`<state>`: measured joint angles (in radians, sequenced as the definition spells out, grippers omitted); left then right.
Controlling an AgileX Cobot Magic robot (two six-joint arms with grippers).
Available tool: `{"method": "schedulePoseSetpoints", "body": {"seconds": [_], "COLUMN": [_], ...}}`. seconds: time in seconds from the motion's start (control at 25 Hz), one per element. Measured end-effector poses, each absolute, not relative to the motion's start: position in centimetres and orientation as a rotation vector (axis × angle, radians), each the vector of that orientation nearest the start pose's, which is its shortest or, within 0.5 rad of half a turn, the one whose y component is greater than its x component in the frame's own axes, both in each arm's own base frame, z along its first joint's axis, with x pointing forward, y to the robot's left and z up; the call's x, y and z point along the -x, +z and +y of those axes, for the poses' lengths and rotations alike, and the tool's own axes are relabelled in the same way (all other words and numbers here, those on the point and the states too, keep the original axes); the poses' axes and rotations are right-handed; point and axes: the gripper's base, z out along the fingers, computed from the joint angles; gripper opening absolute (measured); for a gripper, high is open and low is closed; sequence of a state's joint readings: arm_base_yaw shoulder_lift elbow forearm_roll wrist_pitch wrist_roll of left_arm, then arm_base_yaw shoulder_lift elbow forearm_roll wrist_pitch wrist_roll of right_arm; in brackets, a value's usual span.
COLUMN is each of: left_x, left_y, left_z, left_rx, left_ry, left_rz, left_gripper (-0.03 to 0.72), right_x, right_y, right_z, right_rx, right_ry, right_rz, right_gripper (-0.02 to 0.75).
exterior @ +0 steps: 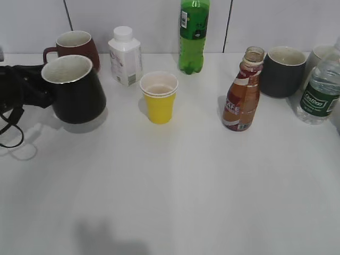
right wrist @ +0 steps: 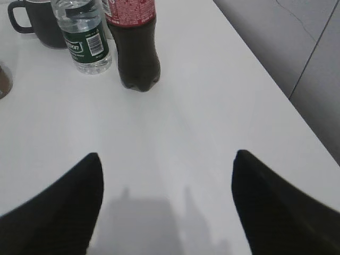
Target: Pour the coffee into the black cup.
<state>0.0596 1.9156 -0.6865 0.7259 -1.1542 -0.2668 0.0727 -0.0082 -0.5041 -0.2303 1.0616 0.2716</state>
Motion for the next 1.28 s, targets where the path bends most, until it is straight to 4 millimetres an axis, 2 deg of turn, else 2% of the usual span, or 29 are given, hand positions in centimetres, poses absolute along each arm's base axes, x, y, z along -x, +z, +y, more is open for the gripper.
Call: {"method": "schedulePoseSetpoints", "body": {"seconds": [0.36,0.48,1.16,1.28], "left_x": [-33.5,-33.2,-32.6,-32.6], "left_y": [16.8,16.9,16.6,16.6], "left_z": [-8.4,-9.4,-9.9,-9.9], "left_rx": [-0.759,-0.808,-0.906,-0.906], "left_ry": [-0.709,-0.748,-0.776,-0.776], "left_rz": [1.522,1.51,1.508,1.508], "left_gripper": [0.039,0.038,0.038,0.038], "right_x": [0.7,0.7,0.6,0.5], "right_y": [28.0,28.0,28.0,28.5], "right_z": [-1.9,-1.9,-1.7,-1.7], "right_rx": [-0.212,-0.212,-0.207,-0.162], "right_ry": [-0.056,-0.056,-0.041,-0.056], "right_rz": [2.001,2.001,2.004,1.96], "right_gripper": [0.588,0.588,0.588,0.588]}}
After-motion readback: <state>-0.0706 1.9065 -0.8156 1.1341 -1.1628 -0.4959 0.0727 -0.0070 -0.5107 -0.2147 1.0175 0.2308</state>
